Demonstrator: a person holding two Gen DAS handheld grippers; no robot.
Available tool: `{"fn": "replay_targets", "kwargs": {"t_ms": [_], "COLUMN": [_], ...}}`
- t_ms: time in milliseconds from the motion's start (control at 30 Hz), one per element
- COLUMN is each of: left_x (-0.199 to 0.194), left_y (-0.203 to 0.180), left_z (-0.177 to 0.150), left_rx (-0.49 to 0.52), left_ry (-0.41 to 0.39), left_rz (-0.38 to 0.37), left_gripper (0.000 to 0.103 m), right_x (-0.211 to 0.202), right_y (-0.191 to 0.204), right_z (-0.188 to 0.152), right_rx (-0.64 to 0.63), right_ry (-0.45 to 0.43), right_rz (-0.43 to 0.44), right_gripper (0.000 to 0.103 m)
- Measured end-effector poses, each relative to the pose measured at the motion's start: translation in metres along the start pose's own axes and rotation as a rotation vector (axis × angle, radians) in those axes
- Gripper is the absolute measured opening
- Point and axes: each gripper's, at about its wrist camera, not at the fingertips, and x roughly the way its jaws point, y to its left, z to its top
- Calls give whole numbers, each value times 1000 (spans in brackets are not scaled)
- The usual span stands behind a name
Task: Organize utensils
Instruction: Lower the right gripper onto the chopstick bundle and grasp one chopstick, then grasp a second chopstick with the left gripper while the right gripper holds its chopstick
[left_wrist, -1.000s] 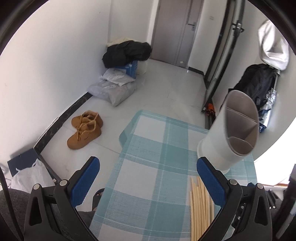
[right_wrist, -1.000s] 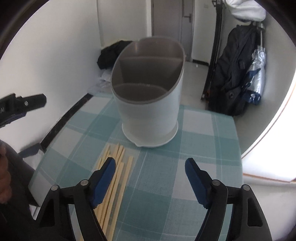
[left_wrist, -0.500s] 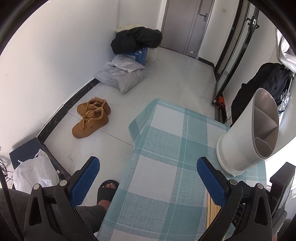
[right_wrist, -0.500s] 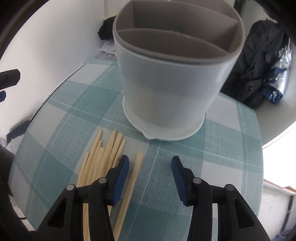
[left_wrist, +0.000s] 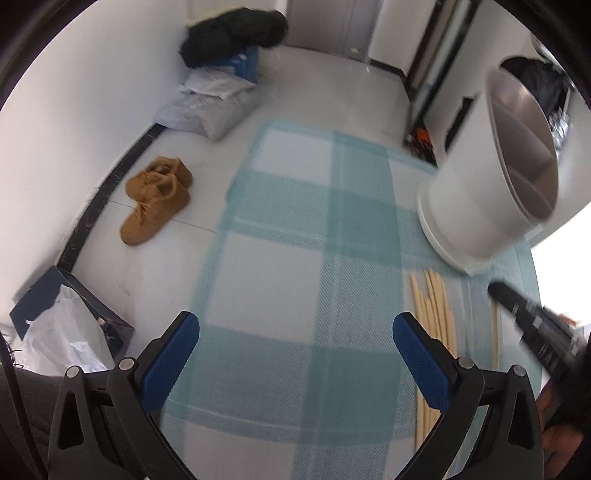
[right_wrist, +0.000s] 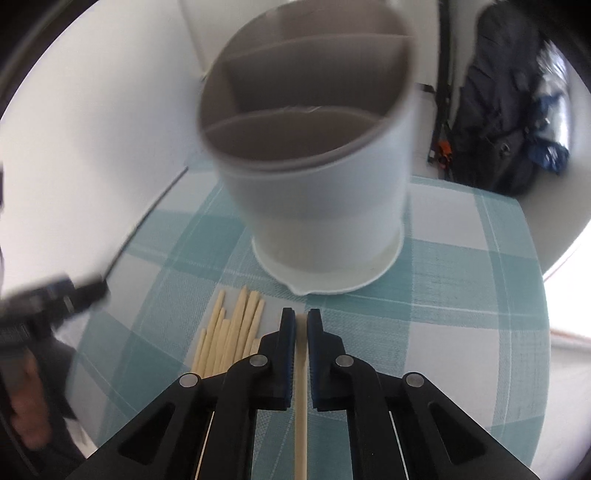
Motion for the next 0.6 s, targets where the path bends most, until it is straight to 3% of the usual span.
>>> {"fn": "replay_targets", "kwargs": {"t_ms": [133, 333, 600], "left_x": [7, 8, 12], "left_y": [-19, -44, -37], "left_z": [-14, -26, -33], "left_rx": [55, 133, 108], "left_ry": [79, 104, 132], "left_rz": [-35, -7, 68], "left_gripper": [102, 102, 102], "right_x": [-24, -58, -81], "right_y": [-32, -78, -89], "right_z": [1, 1, -1], "right_rx": [164, 363, 400], "right_ry": [-75, -178, -251], "right_rz": [75, 173, 178], "right_gripper": [6, 6, 6]}}
